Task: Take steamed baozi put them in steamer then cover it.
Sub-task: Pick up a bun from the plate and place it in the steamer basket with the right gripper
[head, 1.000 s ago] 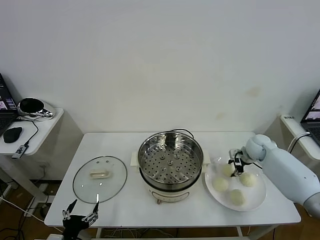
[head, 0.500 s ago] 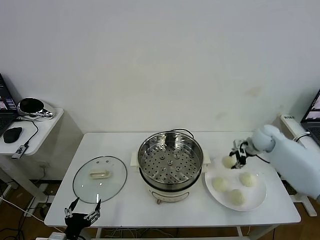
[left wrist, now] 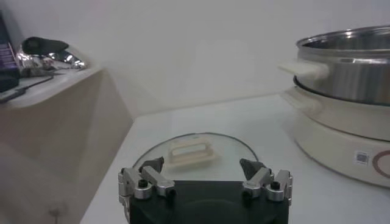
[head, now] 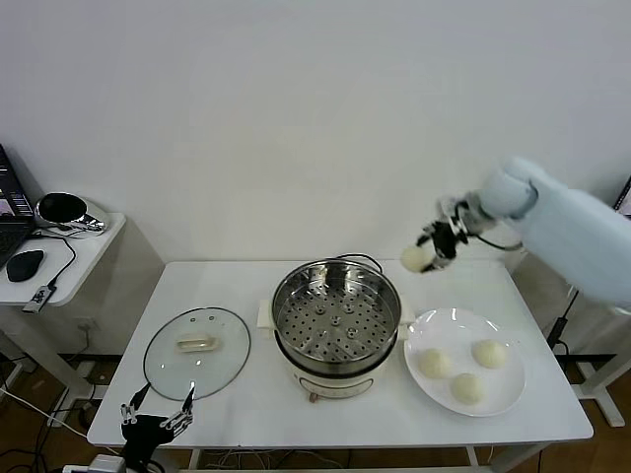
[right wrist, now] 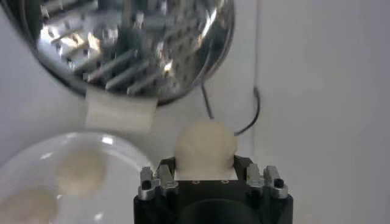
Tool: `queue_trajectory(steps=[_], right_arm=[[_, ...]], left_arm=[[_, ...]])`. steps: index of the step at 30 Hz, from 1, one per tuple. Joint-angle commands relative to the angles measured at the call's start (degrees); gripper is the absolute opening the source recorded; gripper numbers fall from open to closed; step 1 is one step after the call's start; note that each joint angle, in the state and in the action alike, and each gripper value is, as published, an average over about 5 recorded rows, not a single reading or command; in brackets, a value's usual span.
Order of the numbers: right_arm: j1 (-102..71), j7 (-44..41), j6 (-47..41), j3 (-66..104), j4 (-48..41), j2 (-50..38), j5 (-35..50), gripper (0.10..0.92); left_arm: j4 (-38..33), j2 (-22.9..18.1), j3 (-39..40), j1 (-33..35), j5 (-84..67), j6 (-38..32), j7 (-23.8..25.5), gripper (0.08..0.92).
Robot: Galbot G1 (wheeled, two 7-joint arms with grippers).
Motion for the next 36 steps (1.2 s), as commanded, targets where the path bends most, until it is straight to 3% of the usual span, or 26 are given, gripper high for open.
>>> queue_trajectory(steps=[1, 7, 11, 19, 25, 36], right_arm=[[7.08, -6.2, 23.56, -2.44, -12.37, 13.39, 6.54, 0.594], [5.39, -7.04, 44.08, -2.98, -16.9, 18.29, -0.04, 0.601], [3.73, -7.77, 53.75, -3.58, -17.47, 20.77, 0.38, 0.607], [2.04, -8.05, 54.16, -6.61, -16.16, 22.13, -1.94, 0.611], [-1.05, -7.43, 54.18, -6.14, -20.27, 24.0, -10.2, 0.611], [-5.79, -7.16, 54.16, -3.48, -23.32, 25.39, -14.36, 0.611]], left_arm=[[0.54, -0.03, -0.33, 0.39, -0.34, -0.35, -0.07, 0.823], [0.6, -0.25, -0.74, 0.58, -0.67, -0.27, -0.05, 0.823], [0.97, -0.56, -0.42, 0.74, -0.43, -0.23, -0.03, 0.823], [0.53, -1.21, -0.25, 1.56, -0.17, -0.33, -0.15, 0.823], [0.52, -1.3, -0.28, 1.65, -0.19, -0.41, -0.33, 0.823], [1.7, -1.23, -0.27, 1.14, -0.13, -0.44, -0.34, 0.823]])
